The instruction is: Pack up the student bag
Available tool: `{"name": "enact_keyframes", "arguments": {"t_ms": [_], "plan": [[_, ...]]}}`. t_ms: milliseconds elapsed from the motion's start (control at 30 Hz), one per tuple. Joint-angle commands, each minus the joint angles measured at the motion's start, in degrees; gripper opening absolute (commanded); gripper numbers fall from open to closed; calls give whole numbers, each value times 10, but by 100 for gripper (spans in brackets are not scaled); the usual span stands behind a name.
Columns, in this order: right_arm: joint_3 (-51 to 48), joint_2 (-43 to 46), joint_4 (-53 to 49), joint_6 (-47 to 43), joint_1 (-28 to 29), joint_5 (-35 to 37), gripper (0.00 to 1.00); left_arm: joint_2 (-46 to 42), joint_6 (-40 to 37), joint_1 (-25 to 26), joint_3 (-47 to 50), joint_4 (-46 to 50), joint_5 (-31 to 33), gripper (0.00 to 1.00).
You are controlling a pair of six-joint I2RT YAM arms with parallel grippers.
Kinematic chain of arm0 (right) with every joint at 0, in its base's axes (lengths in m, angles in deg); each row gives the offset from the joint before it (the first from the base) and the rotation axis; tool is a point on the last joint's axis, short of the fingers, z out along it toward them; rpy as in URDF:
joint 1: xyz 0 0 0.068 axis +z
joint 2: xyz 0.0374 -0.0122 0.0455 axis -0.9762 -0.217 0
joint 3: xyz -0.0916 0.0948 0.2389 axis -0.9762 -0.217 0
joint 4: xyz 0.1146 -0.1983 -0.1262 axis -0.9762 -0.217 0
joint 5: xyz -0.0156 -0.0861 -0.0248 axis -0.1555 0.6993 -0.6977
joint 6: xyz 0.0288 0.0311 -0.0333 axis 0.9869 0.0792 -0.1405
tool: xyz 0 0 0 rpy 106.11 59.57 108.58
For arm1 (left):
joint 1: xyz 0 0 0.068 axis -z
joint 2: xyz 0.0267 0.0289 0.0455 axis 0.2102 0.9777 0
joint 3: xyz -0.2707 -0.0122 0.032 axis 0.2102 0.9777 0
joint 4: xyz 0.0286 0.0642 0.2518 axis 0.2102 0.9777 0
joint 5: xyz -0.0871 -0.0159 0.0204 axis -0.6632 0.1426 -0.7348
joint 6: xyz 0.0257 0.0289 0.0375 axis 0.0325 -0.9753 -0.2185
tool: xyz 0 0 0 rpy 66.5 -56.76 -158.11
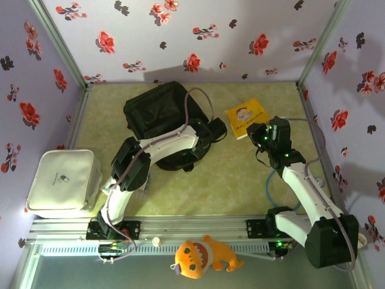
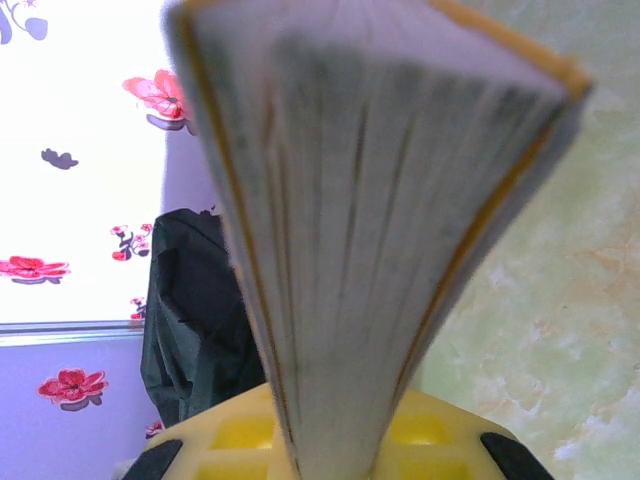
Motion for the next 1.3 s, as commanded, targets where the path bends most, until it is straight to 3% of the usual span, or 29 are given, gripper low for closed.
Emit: {"name": "enact_keyframes", "arguments": {"t_ms": [0,267,467,833,1067,1267], "plan": [[2,13,42,-6,-5,15,3,-32,14,0,-8,-7,15,20],[1,15,39,-13,-6,13,3,-53,39,-11,-23,-17,-5,10],[-9,22,35,-24,-6,-3,3,-96,28,-38,-27,-78,-40,4],[-57,65,88,-28,1,-97,3,-108,5,-55,-88,-158,-45,1],[-86,81,114,-27,55,-102,4,-101,7,-56,-97,-174,-49,2],[-81,34,145,-27,119,-81,4,-103,13,-56,-99,-176,-61,2]]}}
